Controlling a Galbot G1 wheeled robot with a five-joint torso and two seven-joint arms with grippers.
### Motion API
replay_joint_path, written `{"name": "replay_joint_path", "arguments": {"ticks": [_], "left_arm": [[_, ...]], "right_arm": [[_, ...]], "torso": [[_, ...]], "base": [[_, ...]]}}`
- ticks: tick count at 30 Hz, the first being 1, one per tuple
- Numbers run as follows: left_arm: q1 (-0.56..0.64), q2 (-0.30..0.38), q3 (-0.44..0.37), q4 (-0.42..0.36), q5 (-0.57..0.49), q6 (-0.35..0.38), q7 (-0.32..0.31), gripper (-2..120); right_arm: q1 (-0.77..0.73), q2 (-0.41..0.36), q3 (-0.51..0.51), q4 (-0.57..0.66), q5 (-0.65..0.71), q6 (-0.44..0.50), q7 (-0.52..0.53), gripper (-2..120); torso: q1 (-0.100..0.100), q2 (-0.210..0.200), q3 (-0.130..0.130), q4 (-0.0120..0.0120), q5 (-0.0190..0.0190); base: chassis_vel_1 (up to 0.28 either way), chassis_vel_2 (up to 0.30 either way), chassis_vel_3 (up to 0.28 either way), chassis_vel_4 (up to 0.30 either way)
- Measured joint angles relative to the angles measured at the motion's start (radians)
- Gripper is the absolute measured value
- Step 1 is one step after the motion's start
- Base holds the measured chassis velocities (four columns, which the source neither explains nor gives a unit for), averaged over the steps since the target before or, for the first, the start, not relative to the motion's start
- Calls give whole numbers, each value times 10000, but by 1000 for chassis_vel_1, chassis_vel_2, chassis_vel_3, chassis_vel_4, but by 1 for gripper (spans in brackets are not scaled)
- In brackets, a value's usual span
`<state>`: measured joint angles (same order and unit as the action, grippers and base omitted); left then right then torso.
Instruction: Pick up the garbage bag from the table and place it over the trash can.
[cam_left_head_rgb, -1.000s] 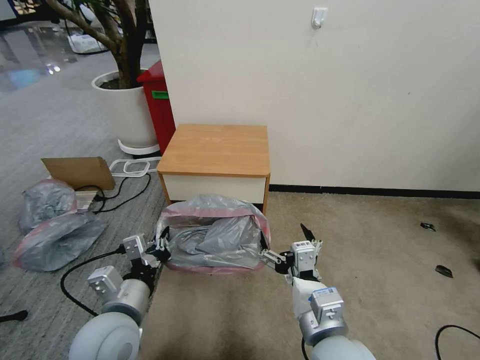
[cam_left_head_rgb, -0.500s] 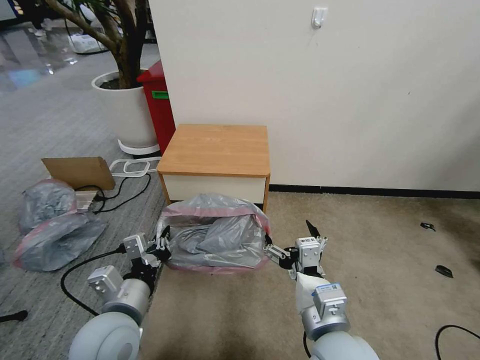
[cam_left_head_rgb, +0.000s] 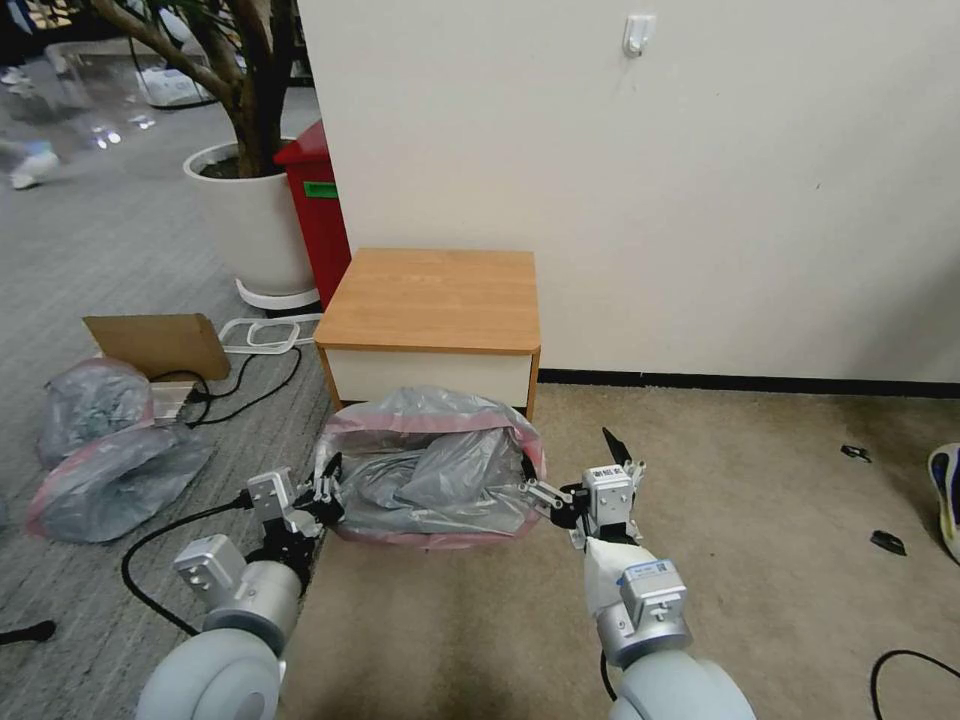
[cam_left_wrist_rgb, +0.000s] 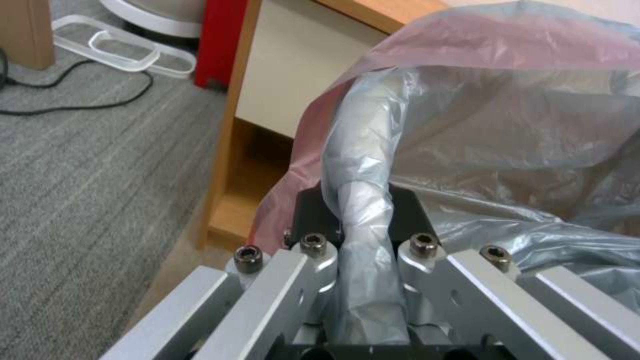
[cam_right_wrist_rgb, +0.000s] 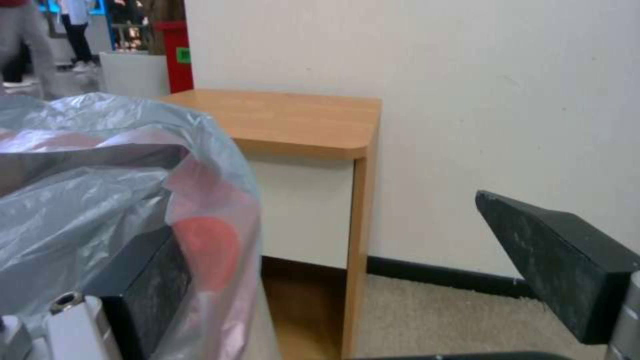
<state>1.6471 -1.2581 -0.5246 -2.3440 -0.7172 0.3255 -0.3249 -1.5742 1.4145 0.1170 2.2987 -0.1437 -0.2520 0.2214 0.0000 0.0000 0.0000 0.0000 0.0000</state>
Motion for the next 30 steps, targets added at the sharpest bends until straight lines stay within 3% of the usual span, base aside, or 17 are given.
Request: {"name": "replay_joint_path", "arguments": {"ticks": [6,13,17,19,21,25,30], "left_arm": [[22,0,9,-38,-1,6,5,7],[18,-1,13,-31,-206,80,4,7],[11,8,12,-52,-228,88,3,7],[12,19,-4,-63,-241,92,3,7],[15,19,-9,-63,-248,93,2,7],[35,-4,-22,-64,-314,126,2,7],[63,-22,-22,-63,-319,203,2,7]], "right_arm": [[10,106,121,-93,-86,520,-106,97],[-31,122,241,-342,-443,1586,-458,70],[-35,149,242,-422,-489,1644,-499,58],[-23,200,213,-447,-498,1668,-523,46],[-18,213,195,-456,-499,1677,-529,44],[-13,263,104,-518,-508,1857,-580,25],[20,271,75,-521,-503,2045,-766,13]], "torso": [[0,0,0,0,-1],[0,0,0,0,0],[0,0,0,0,-1],[0,0,0,0,0],[0,0,0,0,0],[0,0,0,0,0],[0,1,0,0,-1]], "base": [[0,0,0,0],[0,0,0,0],[0,0,0,0],[0,0,0,0],[0,0,0,0],[0,0,0,0],[0,0,0,0]]}}
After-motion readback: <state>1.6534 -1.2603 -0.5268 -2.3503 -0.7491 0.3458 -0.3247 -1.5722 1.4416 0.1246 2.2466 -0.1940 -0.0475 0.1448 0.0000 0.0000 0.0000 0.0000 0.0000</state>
